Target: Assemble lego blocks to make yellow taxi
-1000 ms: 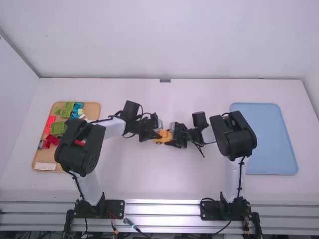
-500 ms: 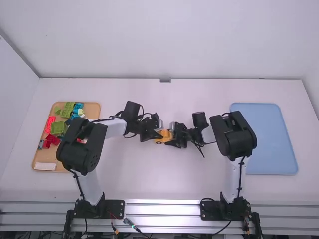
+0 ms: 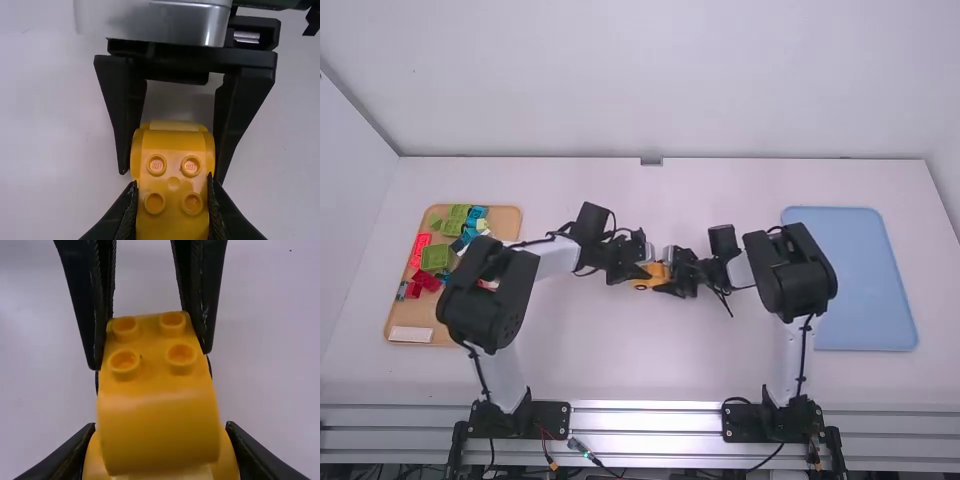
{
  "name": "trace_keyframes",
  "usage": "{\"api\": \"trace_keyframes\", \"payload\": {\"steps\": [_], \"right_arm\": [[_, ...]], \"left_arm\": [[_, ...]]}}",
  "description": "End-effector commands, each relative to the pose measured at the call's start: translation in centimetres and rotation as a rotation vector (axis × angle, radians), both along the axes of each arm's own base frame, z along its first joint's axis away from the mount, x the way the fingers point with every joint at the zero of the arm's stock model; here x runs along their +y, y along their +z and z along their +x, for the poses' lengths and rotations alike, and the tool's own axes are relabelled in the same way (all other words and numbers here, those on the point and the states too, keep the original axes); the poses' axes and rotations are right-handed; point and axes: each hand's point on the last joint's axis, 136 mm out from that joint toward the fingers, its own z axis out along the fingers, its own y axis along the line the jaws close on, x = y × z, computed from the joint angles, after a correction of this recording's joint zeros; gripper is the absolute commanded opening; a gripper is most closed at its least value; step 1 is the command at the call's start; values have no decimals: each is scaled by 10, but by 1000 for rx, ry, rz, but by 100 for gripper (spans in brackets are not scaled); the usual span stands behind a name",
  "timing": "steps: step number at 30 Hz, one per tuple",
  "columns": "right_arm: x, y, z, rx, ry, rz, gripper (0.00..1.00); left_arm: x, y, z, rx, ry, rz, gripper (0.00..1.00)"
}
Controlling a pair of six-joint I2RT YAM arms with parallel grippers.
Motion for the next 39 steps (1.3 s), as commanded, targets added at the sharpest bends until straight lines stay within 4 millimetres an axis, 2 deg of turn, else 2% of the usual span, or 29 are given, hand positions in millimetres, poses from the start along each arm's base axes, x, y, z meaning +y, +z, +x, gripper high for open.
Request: {"api": "trace_keyframes", "payload": {"steps": [1, 7, 13, 19, 27, 29, 31, 32, 33, 34, 39], "right_arm": [[-7, -22, -2, 24, -49, -95, 20], [-7, -22, -2, 21, -47, -95, 20], [-7, -22, -2, 21, -48, -95, 20], [-7, -22, -2, 20, -49, -96, 20], [-7, -22, -2, 21, -48, -96, 19], [-8, -22, -1, 19, -54, -102, 20], [-10, -24, 1, 18, -66, -116, 19], [-10, -25, 1, 18, -67, -117, 19], [-9, -25, 1, 19, -65, -116, 20], [-9, -25, 0, 19, -62, -115, 19], [-9, -25, 1, 19, -64, -116, 20]], "left_arm": [[-5, -30, -24, 55, -23, 116, 2], [-3, -28, -25, 101, -13, 147, 2], [6, -32, -13, 96, 63, 198, 2], [-2, -32, -21, 130, 30, 161, 2], [-1, -39, -18, 129, 36, 163, 2], [-1, -38, -17, 123, 37, 161, 7], [0, -38, -15, 120, 41, 158, 28], [0, -38, -15, 120, 41, 157, 29], [-1, -38, -15, 119, 40, 157, 35], [-1, -37, -15, 117, 44, 154, 50], [-4, -36, -12, 114, 54, 147, 50]]}}
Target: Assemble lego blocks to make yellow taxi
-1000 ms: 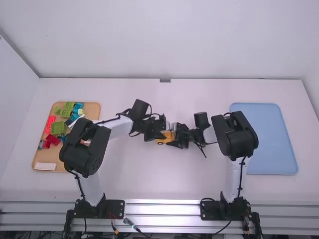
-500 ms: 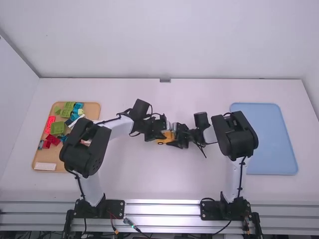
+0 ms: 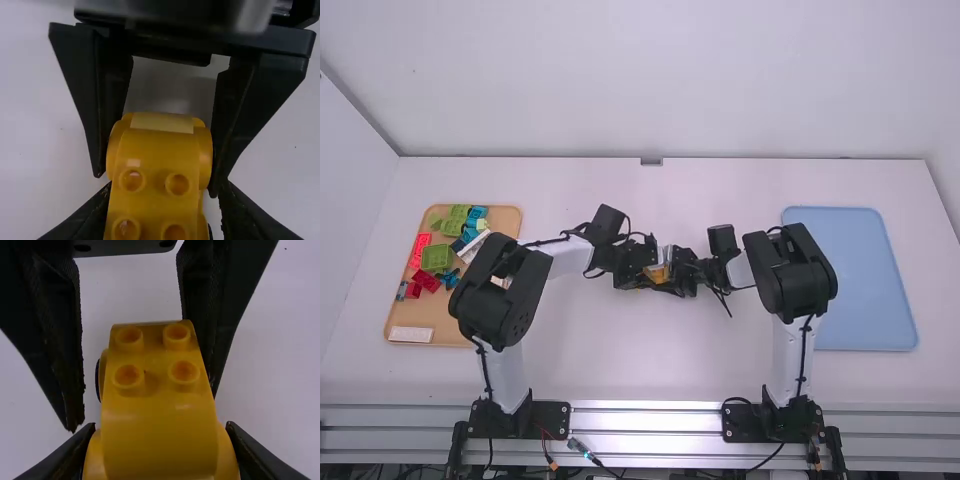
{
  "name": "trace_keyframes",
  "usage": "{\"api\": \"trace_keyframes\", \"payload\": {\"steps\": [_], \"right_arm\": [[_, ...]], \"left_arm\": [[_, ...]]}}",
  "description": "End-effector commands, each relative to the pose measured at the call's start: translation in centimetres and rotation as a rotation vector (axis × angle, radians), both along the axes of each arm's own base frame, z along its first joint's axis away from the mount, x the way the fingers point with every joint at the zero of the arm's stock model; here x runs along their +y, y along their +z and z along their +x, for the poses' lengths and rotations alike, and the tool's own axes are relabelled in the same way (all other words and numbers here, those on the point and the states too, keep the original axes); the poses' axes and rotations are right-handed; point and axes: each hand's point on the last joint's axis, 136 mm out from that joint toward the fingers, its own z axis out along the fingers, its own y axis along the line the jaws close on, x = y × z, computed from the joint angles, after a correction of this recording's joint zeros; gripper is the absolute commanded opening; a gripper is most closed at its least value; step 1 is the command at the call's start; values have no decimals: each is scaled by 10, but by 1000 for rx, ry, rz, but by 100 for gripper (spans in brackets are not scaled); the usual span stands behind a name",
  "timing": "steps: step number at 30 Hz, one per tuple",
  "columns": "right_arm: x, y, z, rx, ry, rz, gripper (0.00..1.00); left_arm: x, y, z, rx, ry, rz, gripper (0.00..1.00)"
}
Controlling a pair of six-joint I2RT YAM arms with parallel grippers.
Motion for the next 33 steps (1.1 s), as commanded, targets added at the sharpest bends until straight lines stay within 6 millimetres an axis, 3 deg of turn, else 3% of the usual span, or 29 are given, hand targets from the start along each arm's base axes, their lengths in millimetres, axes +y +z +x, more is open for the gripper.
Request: {"api": "trace_keyframes", "payload": {"steps": [1, 8, 17, 19, 23, 26, 28, 30, 32, 33], "right_arm": [[-9, -23, -1, 27, -55, -102, 19], [-10, -24, -2, 31, -56, -103, 19], [-10, -24, -1, 29, -56, -103, 19], [-10, -24, -1, 29, -56, -103, 19], [-10, -24, -1, 29, -57, -103, 19], [-10, -23, -1, 28, -56, -103, 20], [-9, -22, 0, 26, -55, -99, 20], [-9, -22, 1, 25, -55, -98, 27], [-7, -20, 3, 34, -61, -94, 47], [-7, -20, 4, 36, -62, -92, 51]], "left_arm": [[4, -16, -10, 53, 17, 34, 50], [11, -12, 0, 21, 48, 53, 58], [37, 34, 26, 8, 131, -33, 57], [49, 46, 33, 20, 156, -72, 64], [70, 64, 43, 6, 202, -110, 67], [87, 79, 53, -23, 240, -149, 79], [106, 91, 63, -61, 289, -163, 99], [119, 99, 70, -84, 328, -173, 99], [131, 109, 80, -101, 375, -210, 100], [133, 110, 81, -103, 379, -216, 99]]}}
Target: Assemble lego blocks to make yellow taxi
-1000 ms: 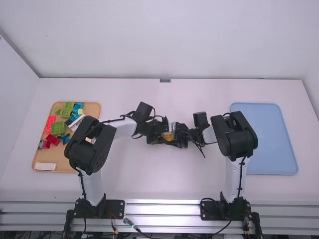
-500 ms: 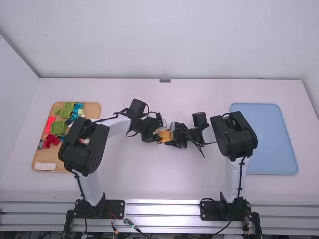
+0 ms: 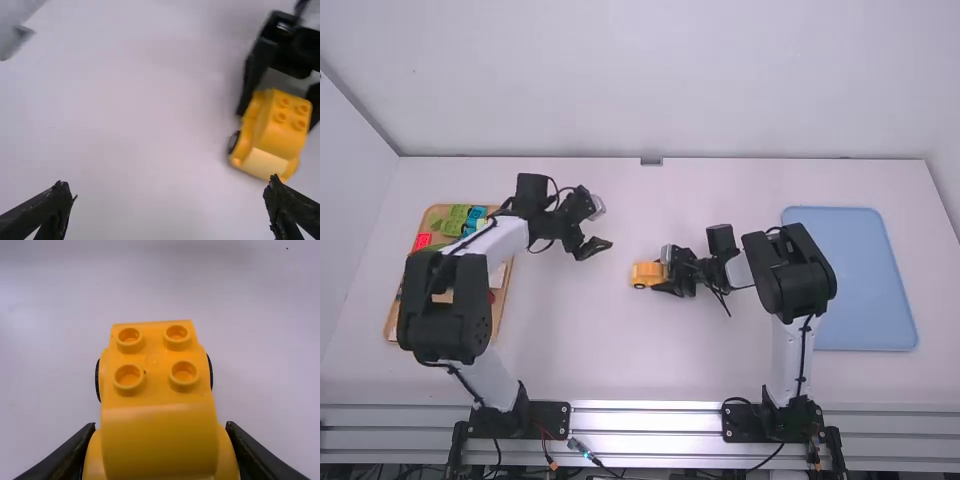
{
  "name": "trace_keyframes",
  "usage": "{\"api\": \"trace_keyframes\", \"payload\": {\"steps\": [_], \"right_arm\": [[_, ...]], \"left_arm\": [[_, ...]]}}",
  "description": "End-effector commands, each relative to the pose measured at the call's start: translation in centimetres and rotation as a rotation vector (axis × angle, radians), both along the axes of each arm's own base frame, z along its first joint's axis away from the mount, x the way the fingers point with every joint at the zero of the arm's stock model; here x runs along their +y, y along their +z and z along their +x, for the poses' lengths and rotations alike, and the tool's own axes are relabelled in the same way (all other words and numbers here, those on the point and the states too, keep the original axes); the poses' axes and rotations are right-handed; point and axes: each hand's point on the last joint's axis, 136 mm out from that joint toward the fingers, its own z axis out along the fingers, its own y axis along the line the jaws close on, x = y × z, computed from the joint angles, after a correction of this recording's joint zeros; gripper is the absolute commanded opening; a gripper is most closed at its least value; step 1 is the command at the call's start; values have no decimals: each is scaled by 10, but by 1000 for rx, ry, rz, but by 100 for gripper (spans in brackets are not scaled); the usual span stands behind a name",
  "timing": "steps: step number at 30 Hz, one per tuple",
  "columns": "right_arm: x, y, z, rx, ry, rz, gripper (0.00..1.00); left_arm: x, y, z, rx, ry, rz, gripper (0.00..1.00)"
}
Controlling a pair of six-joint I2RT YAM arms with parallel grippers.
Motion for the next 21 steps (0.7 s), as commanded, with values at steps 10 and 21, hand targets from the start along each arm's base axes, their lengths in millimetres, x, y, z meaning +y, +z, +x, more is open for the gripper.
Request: {"api": "trace_keyframes", "payload": {"steps": [10, 21], "right_arm": [[17, -20, 7, 7, -53, -140, 54], [-19, 8, 43, 53, -278, -205, 28]], "left_arm": [[20, 39, 16, -67, 51, -123, 99], [24, 44, 23, -117, 56, -113, 99]]}}
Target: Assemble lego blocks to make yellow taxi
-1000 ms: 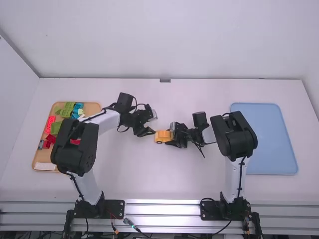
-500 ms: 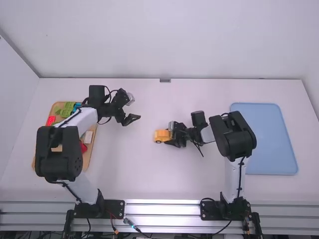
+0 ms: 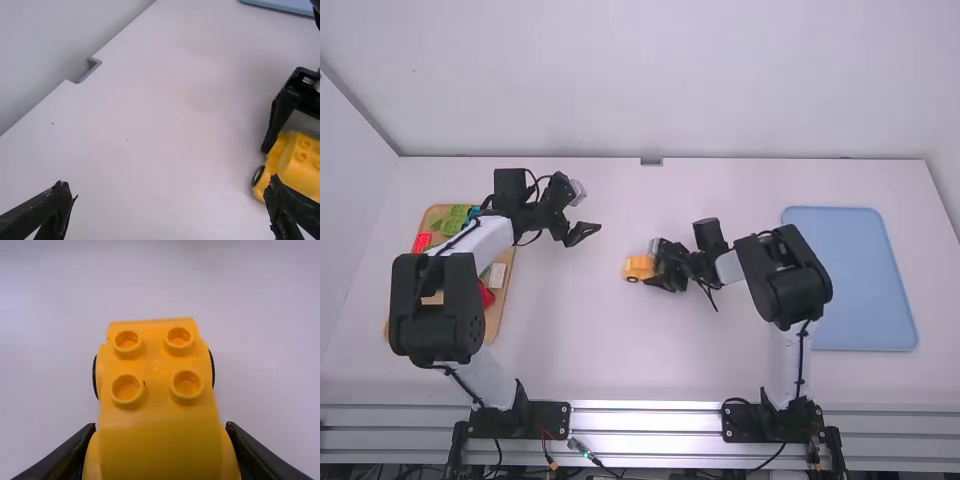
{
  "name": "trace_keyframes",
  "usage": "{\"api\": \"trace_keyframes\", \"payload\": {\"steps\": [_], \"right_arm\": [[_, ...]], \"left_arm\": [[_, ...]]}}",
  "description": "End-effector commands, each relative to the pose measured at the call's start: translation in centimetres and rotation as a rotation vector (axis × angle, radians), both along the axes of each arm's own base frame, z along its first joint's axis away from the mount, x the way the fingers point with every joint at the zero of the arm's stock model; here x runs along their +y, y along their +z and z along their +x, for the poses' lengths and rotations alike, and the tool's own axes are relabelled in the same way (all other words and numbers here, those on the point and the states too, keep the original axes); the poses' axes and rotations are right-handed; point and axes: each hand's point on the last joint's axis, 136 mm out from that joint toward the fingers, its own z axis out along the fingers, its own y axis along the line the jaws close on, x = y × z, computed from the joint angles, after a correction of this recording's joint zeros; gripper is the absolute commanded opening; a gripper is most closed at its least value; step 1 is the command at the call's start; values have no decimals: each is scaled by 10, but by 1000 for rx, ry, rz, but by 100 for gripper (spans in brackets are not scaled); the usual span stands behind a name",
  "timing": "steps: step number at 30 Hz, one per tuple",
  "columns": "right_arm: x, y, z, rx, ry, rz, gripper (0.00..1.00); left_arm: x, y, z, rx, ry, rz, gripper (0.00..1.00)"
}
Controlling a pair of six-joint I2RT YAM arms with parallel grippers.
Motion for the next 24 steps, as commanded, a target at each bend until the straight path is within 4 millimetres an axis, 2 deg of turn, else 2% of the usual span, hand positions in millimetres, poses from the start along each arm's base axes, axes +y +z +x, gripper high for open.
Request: {"api": "trace_keyframes", "payload": {"steps": [1, 2, 6, 8, 10, 13, 14, 15, 16, 17, 18, 19, 20, 22, 24], "right_arm": [[-42, 17, 33, -12, -228, -114, 27], [-48, 21, 35, -10, -252, -127, 27], [-119, 61, 56, -55, -484, -259, 22], [-145, 73, 61, -56, -576, -281, 21], [-194, 90, 68, -46, -753, -305, 19], [-241, 100, 67, -7, -912, -297, 17], [-250, 100, 66, 2, -937, -295, 17], [-273, 101, 63, 32, -1012, -280, 17], [-285, 100, 61, 50, -1051, -274, 17], [-307, 96, 55, 90, -1121, -267, 17], [-313, 94, 54, 99, -1136, -266, 17], [-330, 90, 48, 123, -1191, -260, 17], [-337, 87, 45, 134, -1212, -257, 17], [-365, 76, 36, 153, -1305, -236, 18], [-380, 69, 32, 149, -1356, -213, 22]], "left_arm": [[0, 17, 3, -37, 1, -4, 99], [1, 16, 4, -35, 6, 0, 99], [19, 12, 21, 24, 181, 10, 99], [25, 11, 26, 41, 237, 10, 99], [29, 10, 29, 44, 270, 18, 99], [32, 11, 30, 38, 274, 16, 99], [32, 12, 30, 35, 275, 14, 99], [30, 12, 31, 31, 271, 15, 99], [29, 12, 31, 27, 267, 16, 99], [29, 14, 32, 19, 267, 16, 99], [30, 14, 32, 17, 269, 15, 99], [32, 15, 33, 12, 276, 14, 99], [33, 15, 33, 11, 276, 14, 99], [33, 16, 35, 0, 274, 15, 99], [29, 17, 35, -5, 268, 14, 99]]}}
